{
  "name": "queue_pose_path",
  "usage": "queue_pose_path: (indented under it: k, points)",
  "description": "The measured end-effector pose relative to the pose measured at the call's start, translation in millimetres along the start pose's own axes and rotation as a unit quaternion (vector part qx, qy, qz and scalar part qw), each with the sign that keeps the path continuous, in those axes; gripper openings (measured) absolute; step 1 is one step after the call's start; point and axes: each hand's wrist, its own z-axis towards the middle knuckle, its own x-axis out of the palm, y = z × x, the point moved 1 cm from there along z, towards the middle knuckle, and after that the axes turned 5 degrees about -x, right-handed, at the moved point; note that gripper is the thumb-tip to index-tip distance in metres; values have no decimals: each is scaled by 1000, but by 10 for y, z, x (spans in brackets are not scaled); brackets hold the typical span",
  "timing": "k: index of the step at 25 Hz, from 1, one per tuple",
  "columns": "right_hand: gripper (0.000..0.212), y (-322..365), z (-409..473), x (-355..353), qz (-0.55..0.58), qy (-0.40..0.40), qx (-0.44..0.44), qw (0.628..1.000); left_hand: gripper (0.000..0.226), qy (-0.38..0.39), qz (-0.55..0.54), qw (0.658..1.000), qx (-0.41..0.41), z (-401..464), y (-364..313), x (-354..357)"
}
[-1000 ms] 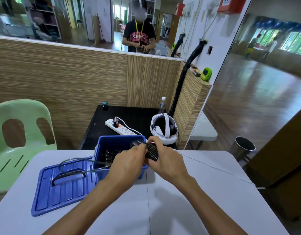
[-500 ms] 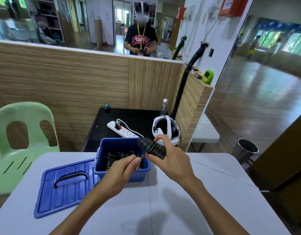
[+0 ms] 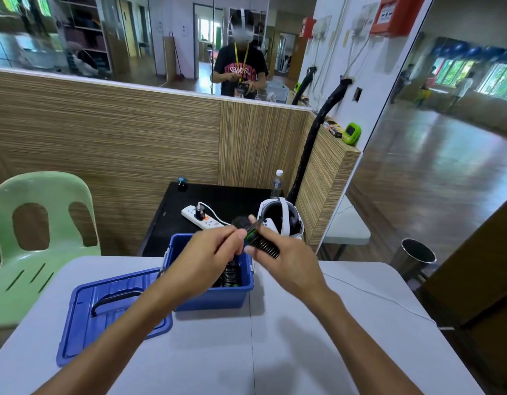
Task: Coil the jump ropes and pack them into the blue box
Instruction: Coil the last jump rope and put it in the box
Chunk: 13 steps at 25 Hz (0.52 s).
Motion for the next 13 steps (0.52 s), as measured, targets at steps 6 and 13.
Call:
queue_pose_path:
  k: [6,13]
  points:
    - [59,45,-37,20,82,-51,16,995,38,72,-152,981,-96,-222,510,149]
    - [54,162,-155,23,116,29,-34,992,61,178,-183,962,-100,-184,909,42]
